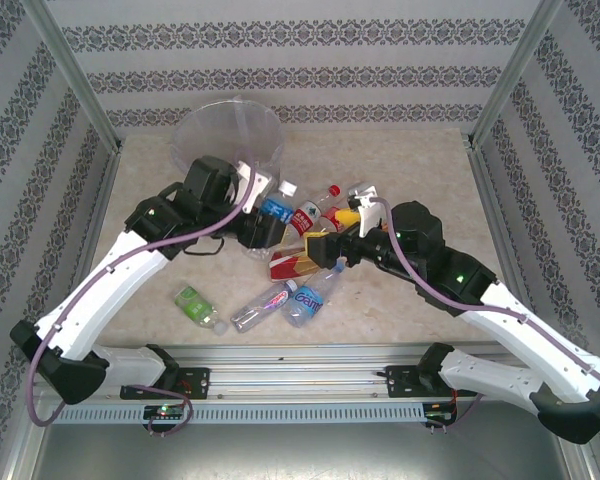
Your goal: Put the plastic bottles in the bin
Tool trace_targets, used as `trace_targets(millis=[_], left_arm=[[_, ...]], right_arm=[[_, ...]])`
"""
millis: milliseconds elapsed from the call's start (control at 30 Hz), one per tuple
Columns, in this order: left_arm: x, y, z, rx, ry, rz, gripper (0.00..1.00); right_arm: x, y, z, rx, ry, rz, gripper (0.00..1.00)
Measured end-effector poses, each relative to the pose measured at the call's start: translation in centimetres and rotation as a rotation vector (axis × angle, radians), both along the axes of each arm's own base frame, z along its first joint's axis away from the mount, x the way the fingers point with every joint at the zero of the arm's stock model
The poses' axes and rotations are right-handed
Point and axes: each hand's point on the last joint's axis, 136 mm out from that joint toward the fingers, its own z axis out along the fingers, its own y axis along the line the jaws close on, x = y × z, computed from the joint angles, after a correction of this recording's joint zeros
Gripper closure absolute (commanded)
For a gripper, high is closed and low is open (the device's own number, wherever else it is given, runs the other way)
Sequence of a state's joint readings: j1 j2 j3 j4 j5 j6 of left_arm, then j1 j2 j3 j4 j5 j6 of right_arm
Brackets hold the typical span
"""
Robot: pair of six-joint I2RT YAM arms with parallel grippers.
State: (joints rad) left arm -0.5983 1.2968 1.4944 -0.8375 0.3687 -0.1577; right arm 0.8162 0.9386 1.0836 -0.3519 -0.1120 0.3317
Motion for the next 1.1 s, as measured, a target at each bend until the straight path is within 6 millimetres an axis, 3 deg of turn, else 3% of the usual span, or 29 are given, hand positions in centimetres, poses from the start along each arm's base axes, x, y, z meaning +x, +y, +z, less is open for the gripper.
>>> trace_targets(millis=[200, 367, 533, 833, 1000, 1100], left_arm=[[5.6, 1.2, 1.9, -0.009, -0.032, 0.125, 0.41], [9.4, 2.3, 3.2, -0.016, -0.064, 0.203, 0.40], [11.9, 3.2, 5.5, -0.056, -0.099, 0.249, 0.40], [16.9, 7.2, 9.0, -0.119, -0.149, 0.367, 0.40], [18.9, 8.9, 9.9, -0.120, -0.160, 0.429, 0.41], [20.2, 9.7, 9.0, -0.099, -0.143, 0.474, 0.41]], right_arm=[[0.8, 0.8, 2.3, -0.016, -0.083, 0.020, 0.03], [1.7, 1.7, 2.7, -0.054, -0.128, 0.036, 0.03], [2.0, 2.2, 2.3, -0.091, -0.153, 0.052, 0.03], [2.0, 2.1, 2.3, -0.083, -0.185, 0.055, 0.03], [2.1, 2.2, 1.8, -0.086, -0.177, 0.054, 0.03], [2.2, 2.1, 1.8, -0.090, -0.178, 0.046, 0.03]])
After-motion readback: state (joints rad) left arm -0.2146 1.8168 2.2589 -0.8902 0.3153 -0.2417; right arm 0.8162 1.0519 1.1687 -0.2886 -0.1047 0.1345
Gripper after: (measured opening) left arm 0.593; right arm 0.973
